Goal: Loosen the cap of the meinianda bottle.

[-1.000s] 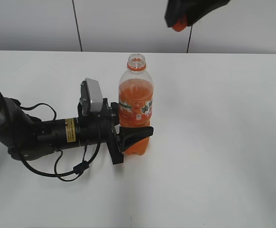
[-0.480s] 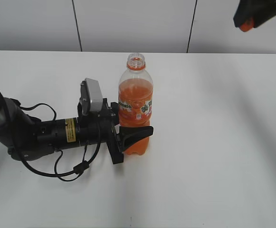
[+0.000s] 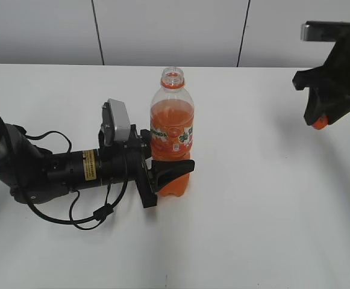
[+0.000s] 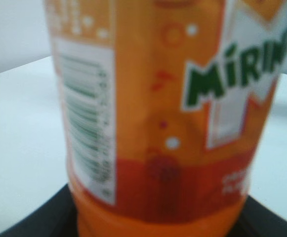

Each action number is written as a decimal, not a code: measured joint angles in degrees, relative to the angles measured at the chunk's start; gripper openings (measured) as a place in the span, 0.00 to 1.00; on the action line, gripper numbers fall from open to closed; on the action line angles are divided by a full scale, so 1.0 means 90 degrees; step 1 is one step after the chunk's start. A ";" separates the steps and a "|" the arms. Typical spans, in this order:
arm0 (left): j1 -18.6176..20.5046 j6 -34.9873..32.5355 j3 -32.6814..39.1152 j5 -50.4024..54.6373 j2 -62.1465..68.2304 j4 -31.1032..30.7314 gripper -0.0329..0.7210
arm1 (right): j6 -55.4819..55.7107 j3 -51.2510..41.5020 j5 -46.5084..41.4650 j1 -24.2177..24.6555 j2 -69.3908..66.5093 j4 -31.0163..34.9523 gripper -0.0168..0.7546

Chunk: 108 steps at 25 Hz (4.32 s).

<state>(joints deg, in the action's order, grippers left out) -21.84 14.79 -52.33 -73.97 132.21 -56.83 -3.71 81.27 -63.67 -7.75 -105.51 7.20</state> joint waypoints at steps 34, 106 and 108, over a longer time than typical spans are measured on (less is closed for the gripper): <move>0.0000 0.0010 0.0000 0.0000 0.0000 0.0068 0.56 | -0.0219 -0.0008 0.0956 0.0000 -0.1940 -0.0230 0.67; -0.0024 0.1931 0.0071 0.1794 -0.4274 0.1301 0.77 | -0.0731 0.0004 0.1058 -0.0007 -0.1018 -0.0074 0.76; -0.0024 0.1931 0.0071 0.2423 -0.4571 0.1810 0.77 | -0.0736 0.0004 0.1063 -0.0012 -0.0794 -0.0050 0.76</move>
<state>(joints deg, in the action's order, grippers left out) -22.06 32.17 -51.69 -52.17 91.08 -40.54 -10.33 81.30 -54.10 -7.85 -112.65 6.75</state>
